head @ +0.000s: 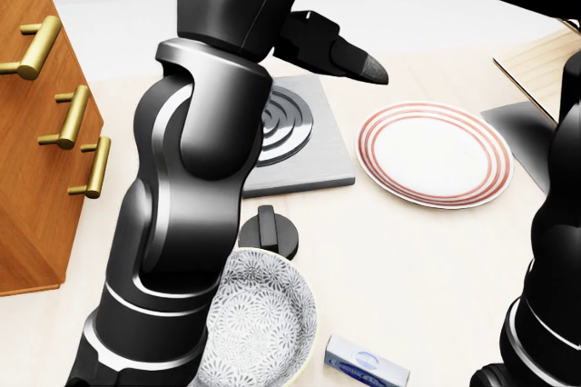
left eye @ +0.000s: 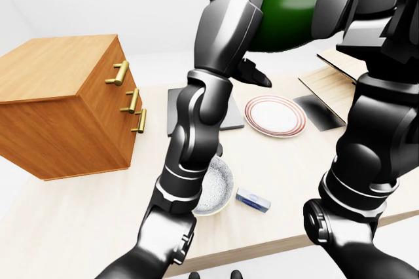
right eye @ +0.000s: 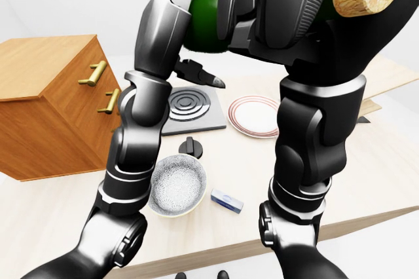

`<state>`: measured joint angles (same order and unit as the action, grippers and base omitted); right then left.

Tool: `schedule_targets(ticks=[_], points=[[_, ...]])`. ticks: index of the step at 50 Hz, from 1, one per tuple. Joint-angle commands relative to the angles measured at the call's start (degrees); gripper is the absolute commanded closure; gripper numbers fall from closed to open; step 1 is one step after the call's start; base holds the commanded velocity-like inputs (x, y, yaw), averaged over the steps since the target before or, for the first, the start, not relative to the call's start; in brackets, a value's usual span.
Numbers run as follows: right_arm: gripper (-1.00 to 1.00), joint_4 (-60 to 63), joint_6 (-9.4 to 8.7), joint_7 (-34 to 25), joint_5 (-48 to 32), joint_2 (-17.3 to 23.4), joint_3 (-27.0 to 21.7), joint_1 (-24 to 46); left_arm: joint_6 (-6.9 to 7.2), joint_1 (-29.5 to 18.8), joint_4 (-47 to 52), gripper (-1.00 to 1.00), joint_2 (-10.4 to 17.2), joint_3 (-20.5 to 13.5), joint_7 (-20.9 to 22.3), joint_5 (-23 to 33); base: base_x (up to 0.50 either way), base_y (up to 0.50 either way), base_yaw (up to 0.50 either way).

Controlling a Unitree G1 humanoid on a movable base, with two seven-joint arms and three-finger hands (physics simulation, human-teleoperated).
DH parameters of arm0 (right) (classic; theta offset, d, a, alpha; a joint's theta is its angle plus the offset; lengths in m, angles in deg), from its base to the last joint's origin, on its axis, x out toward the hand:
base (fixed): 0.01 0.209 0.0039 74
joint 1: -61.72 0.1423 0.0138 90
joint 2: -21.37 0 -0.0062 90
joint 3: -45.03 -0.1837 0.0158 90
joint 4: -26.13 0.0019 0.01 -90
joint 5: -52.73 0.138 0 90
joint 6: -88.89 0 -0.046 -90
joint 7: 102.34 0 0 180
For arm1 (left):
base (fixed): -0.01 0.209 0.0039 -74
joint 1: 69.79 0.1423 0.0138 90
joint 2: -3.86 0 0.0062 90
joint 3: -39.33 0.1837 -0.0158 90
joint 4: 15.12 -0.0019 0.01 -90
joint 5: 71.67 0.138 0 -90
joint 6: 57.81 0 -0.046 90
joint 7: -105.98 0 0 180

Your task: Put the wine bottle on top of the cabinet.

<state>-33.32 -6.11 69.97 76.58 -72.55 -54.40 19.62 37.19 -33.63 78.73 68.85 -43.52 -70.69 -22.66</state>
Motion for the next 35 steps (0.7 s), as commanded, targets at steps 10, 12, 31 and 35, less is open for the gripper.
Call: schedule_targets(ticks=[10, 12, 31, 35], points=[[1.00, 2.4, 0.00, 1.7, 4.2, 0.2, -2.0, -2.0, 0.00, -2.2, -12.0, 0.94, -0.8, -1.0, -8.0, -7.1, 0.00, 0.00, 0.00], [1.00, 2.4, 0.00, 2.3, 5.0, 0.3, -2.1, -2.1, 0.00, -2.2, -12.9, 0.94, -0.6, -0.9, -8.5, -7.5, 0.00, 0.00, 0.00], [-1.00, 0.9, 0.00, 9.8, 14.0, 2.1, -3.5, -1.4, 0.00, -2.0, -15.4, 0.98, 0.1, -1.0, -10.3, -10.3, 0.00, 0.00, 0.00], [-1.00, 0.7, 0.00, 19.9, 26.8, 4.7, -5.3, -1.7, 0.00, -2.4, -16.2, 0.98, 0.5, -1.3, -10.2, -11.0, 0.00, 0.00, 0.00]])
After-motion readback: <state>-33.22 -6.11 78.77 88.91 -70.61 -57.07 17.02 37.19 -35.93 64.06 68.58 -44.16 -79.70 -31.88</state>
